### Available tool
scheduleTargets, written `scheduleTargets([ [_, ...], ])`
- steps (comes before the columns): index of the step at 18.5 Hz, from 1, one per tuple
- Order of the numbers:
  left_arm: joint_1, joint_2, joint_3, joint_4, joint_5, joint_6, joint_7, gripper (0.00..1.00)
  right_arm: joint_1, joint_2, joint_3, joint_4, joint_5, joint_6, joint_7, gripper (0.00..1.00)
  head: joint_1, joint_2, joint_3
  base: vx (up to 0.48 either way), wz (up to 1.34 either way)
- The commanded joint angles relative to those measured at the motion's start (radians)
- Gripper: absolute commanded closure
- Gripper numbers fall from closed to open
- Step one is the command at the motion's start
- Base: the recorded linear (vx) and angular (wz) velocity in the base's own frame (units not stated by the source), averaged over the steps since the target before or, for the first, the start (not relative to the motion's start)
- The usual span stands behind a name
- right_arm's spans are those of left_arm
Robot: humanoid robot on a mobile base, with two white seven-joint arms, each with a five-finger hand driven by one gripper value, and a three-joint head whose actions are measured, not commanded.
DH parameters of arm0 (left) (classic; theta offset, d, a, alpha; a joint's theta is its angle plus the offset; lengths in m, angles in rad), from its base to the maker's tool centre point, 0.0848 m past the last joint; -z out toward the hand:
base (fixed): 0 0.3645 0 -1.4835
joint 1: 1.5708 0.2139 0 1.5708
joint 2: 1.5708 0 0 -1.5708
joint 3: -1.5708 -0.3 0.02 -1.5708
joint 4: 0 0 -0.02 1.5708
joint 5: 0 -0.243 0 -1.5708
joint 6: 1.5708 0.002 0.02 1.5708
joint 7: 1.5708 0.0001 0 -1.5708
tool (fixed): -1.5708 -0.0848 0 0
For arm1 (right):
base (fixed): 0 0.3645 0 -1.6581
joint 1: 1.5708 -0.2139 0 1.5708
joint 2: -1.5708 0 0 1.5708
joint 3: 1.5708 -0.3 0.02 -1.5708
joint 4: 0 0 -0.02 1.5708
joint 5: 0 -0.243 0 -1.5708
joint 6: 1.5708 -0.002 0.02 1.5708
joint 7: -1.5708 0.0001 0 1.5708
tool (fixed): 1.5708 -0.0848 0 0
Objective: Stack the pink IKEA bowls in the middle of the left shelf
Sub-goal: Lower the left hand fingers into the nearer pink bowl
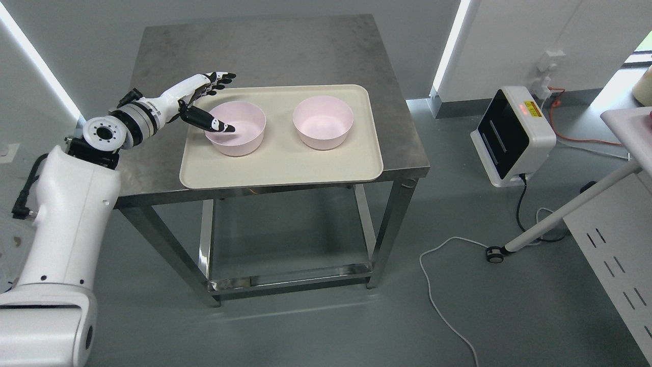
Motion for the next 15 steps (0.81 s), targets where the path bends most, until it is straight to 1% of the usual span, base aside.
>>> scheduleTargets([
  [1, -0.030, 0.035, -0.037, 0.080, -0.008, 0.000, -0.026, 0.15, 0.029, -0.017, -0.011, -0.034, 0.000, 0.001, 0.000, 0.00, 0.0000, 0.000, 0.000, 0.000, 0.00],
  [3, -0.035, 0.017, -0.057, 0.082, -0.010, 0.002, -0.023, 0.19, 0.029, -0.017, -0.012, -0.034, 0.000, 0.000, 0.000, 0.00, 0.0000, 0.000, 0.000, 0.000, 0.00],
  [6, -0.059, 0.011, -0.091, 0.085, -0.011, 0.002, -0.020, 0.25, 0.029, -0.017, -0.011, -0.034, 0.000, 0.000, 0.000, 0.00, 0.0000, 0.000, 0.000, 0.000, 0.00],
  [12, -0.063, 0.009, -0.168, 0.099, -0.019, 0.002, -0.014, 0.30, 0.029, -0.017, -0.011, -0.034, 0.000, 0.001, 0.000, 0.00, 0.0000, 0.000, 0.000, 0.000, 0.00],
  [14, -0.063, 0.009, -0.194, 0.102, -0.034, 0.002, 0.009, 0.30, 0.029, -0.017, -0.011, -0.034, 0.000, 0.001, 0.000, 0.00, 0.0000, 0.000, 0.000, 0.000, 0.00],
  [15, -0.072, 0.006, -0.206, 0.102, -0.040, 0.002, 0.029, 0.33, 0.029, -0.017, -0.012, -0.034, 0.000, 0.001, 0.000, 0.00, 0.0000, 0.000, 0.000, 0.000, 0.00],
])
